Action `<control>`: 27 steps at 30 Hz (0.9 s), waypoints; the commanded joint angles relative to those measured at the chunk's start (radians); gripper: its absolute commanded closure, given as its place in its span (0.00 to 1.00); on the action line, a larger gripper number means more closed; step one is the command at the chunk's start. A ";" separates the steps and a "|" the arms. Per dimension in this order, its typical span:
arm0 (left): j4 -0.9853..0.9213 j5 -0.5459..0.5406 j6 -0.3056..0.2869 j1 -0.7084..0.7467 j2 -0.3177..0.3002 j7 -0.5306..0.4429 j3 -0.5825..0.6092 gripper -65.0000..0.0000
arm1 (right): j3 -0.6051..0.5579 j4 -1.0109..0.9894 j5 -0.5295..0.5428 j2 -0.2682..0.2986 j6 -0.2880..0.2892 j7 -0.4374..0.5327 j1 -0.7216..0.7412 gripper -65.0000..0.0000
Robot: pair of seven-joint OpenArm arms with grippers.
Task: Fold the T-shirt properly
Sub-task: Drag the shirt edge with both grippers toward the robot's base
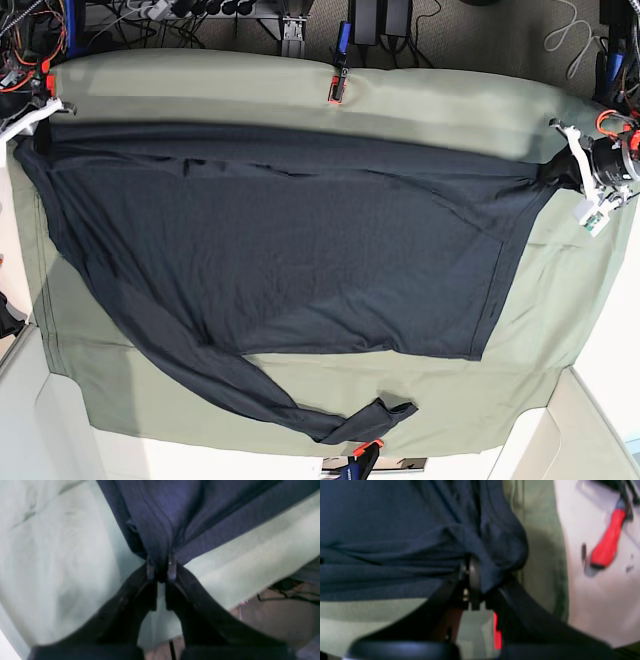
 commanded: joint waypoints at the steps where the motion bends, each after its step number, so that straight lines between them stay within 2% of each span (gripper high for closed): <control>1: 0.010 0.010 0.006 0.011 -0.029 0.002 -0.023 1.00 | 0.013 0.019 -0.001 0.019 -0.008 0.011 -0.002 1.00; 8: 0.010 0.013 0.006 0.097 -0.014 0.001 -0.028 1.00 | 0.014 0.019 0.005 0.017 -0.006 0.008 -0.071 1.00; 13: 0.010 0.014 0.006 0.098 0.031 -0.021 -0.040 1.00 | 0.014 0.019 0.006 0.016 -0.007 0.012 -0.089 1.00; 18: 0.010 0.019 0.006 0.098 0.048 -0.031 -0.040 0.99 | 0.014 0.018 0.029 0.016 -0.007 0.017 -0.089 1.00; 19: 0.010 0.021 0.006 0.098 0.048 -0.040 -0.040 0.91 | 0.014 0.018 0.032 0.016 -0.007 0.020 -0.089 0.96; 21: 0.010 0.042 0.006 0.098 0.048 -0.059 -0.040 0.75 | 0.014 0.018 0.032 0.016 -0.020 0.026 -0.089 0.72; 23: 0.009 0.061 0.006 0.098 0.048 -0.075 -0.040 0.68 | 0.014 0.018 0.031 0.016 -0.026 0.027 -0.089 0.58; 27: 0.009 0.081 0.020 0.097 0.048 -0.074 -0.040 0.68 | 0.014 0.019 0.036 0.017 -0.026 0.027 -0.089 0.56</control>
